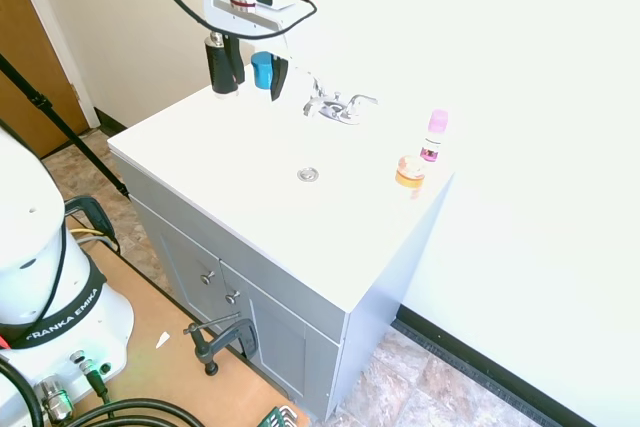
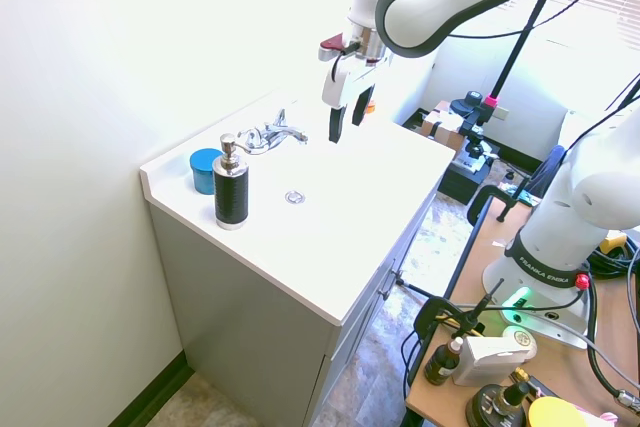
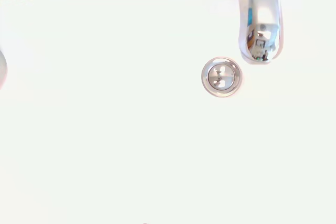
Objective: Turn on the cold water
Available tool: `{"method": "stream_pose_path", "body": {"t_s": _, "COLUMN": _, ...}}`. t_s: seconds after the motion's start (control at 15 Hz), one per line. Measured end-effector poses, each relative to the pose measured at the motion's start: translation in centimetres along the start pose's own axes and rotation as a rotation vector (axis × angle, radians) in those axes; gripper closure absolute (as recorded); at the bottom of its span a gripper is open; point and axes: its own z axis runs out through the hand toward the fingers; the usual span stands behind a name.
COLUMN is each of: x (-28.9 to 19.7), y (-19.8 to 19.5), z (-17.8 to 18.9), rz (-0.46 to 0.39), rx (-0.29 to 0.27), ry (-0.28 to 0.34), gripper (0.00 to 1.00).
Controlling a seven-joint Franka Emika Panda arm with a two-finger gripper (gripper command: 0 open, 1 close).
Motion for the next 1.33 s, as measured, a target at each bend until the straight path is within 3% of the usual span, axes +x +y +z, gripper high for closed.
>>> {"method": "stream_pose_path", "body": {"t_s": 0.27, "x": 1.1, "y": 0.2, "z": 0.5, "rz": 0.052, "rx": -0.008, "ry": 0.018, "gripper": 0.0}}
{"method": "stream_pose_path", "body": {"t_s": 0.87, "x": 13.2, "y": -3.7, "z": 2.6, "rz": 0.262, "rx": 0.004, "ry": 0.175, "gripper": 0.0}}
{"method": "stream_pose_path", "body": {"t_s": 1.33, "x": 20.8, "y": -5.7, "z": 5.7, "rz": 0.321, "rx": -0.015, "ry": 0.22, "gripper": 0.0}}
